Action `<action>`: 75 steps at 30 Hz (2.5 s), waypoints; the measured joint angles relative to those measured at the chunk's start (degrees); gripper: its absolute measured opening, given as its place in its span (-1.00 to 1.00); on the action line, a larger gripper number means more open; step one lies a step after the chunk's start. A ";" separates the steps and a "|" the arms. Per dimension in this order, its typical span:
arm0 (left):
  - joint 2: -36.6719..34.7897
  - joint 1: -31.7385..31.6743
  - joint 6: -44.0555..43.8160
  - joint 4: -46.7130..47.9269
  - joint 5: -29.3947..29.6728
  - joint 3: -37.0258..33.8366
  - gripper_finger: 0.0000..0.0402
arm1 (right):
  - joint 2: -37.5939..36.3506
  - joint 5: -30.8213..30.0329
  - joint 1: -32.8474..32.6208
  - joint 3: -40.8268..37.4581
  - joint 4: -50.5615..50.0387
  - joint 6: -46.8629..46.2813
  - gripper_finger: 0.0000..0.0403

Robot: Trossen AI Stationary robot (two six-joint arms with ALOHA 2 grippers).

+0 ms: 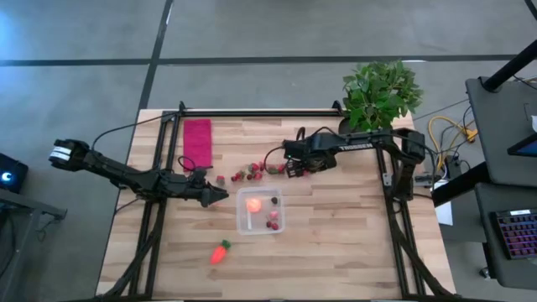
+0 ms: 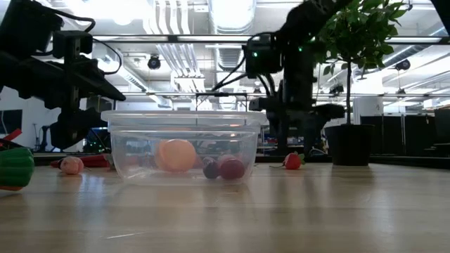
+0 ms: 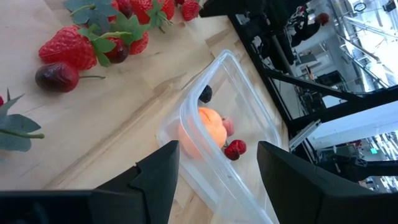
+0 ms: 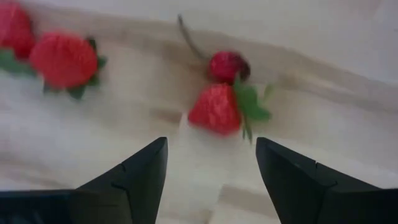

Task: Pick and placing Produce into tupperware
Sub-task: Put the red strawberry into the transparent bin

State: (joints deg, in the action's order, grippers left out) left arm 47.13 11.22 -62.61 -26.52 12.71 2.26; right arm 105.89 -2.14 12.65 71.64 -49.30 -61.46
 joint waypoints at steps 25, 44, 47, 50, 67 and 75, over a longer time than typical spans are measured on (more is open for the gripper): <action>0.09 0.00 0.02 0.00 0.15 0.00 0.01 | 0.34 -2.62 1.64 -7.41 9.63 0.63 -0.17; 0.09 0.00 0.02 -0.02 0.11 0.00 0.01 | 0.44 -3.53 1.24 -5.82 10.57 3.48 -0.38; 0.09 0.00 0.02 -0.02 0.11 0.00 0.01 | 0.12 -2.17 -0.13 -4.86 10.55 4.38 -0.35; 0.09 0.00 0.01 -0.02 0.11 0.00 0.01 | -1.55 0.21 -2.36 -3.52 10.49 4.77 -0.32; 0.09 -0.02 -0.04 -0.06 1.61 0.00 0.01 | -6.33 5.04 -19.84 12.04 12.76 13.20 -0.27; 0.09 -0.02 -0.10 -1.06 1.67 0.00 0.01 | 5.38 8.64 -20.98 20.42 10.64 19.52 -0.05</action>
State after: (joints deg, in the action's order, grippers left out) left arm 47.22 11.20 -62.70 -27.59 14.38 2.26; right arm 111.26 6.50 -8.34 92.06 -38.66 -41.94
